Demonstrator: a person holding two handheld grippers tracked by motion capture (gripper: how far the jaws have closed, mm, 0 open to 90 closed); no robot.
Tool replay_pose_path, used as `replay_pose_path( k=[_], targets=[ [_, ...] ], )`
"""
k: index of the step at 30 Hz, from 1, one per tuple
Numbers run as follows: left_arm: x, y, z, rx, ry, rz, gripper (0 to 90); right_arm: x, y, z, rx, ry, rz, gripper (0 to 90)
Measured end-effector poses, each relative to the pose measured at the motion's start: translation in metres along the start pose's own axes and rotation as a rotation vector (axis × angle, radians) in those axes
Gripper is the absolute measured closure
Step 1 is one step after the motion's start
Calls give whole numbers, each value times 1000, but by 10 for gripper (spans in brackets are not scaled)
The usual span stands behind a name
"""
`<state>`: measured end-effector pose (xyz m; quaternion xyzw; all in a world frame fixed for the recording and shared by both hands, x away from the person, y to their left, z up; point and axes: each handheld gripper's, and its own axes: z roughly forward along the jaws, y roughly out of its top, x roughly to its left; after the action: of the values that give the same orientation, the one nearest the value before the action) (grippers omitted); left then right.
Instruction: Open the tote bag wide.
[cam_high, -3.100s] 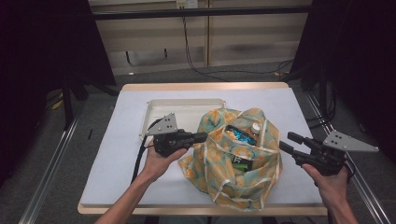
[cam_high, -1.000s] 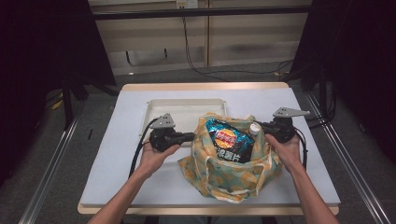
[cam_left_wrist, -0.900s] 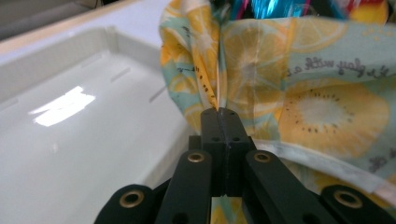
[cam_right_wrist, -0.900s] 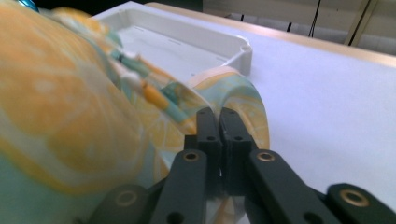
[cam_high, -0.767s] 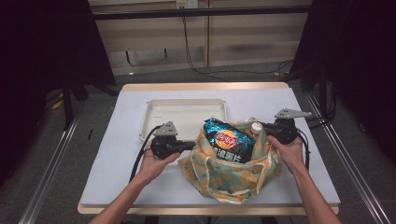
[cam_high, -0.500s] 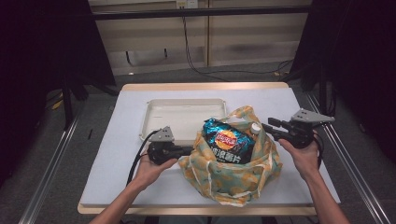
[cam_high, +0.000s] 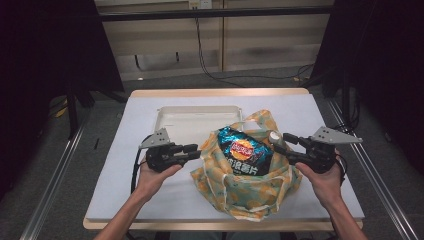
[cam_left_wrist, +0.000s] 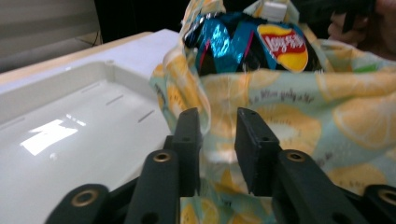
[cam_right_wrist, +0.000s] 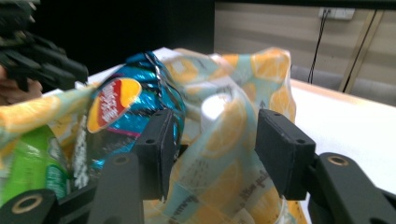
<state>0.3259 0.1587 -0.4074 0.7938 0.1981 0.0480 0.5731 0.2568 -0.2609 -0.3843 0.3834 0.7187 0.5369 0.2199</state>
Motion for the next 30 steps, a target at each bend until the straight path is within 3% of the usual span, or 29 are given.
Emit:
replay_pose_path(
  k=[3, 5, 6, 9, 10, 11, 13, 18, 19, 21, 23, 27, 30],
  targets=[
    [0, 4, 12, 0, 24, 20, 610, 1, -2, 1, 19, -3, -18, 555],
    [2, 4, 23, 28, 41, 36, 597, 0, -4, -2, 18, 11, -24, 686],
    [4, 3, 28, 34, 39, 32, 567, -2, -5, -4, 17, 10, -20, 699],
    [7, -1, 41, 64, 45, 32, 552, -5, -7, -7, 12, 10, -24, 858],
    [7, -1, 43, 76, 48, 35, 596, -6, -8, -8, 14, 9, -24, 886],
    [8, -1, 43, 72, 39, 34, 841, -6, -8, -9, 12, -10, -18, 900],
    [9, 0, 41, 54, 41, 15, 894, -10, -8, -13, 0, -36, -10, 900],
    [19, 1, 32, 21, 60, -44, 898, -25, -11, -20, -19, -95, 27, 900],
    [22, -1, 31, 28, 69, -51, 898, -32, -16, -19, -10, -127, 40, 900],
    [25, -5, 30, 49, 70, -65, 899, -35, -19, -18, 5, -129, 52, 900],
    [25, -12, 27, 93, 58, -68, 899, -41, -30, -15, 52, -150, 55, 900],
    [18, -15, 19, 113, 22, -76, 900, -41, -37, -17, 66, -142, 58, 900],
    [7, -17, 10, 143, -20, -51, 899, -33, -41, -24, 74, -112, 44, 900]
  ],
)
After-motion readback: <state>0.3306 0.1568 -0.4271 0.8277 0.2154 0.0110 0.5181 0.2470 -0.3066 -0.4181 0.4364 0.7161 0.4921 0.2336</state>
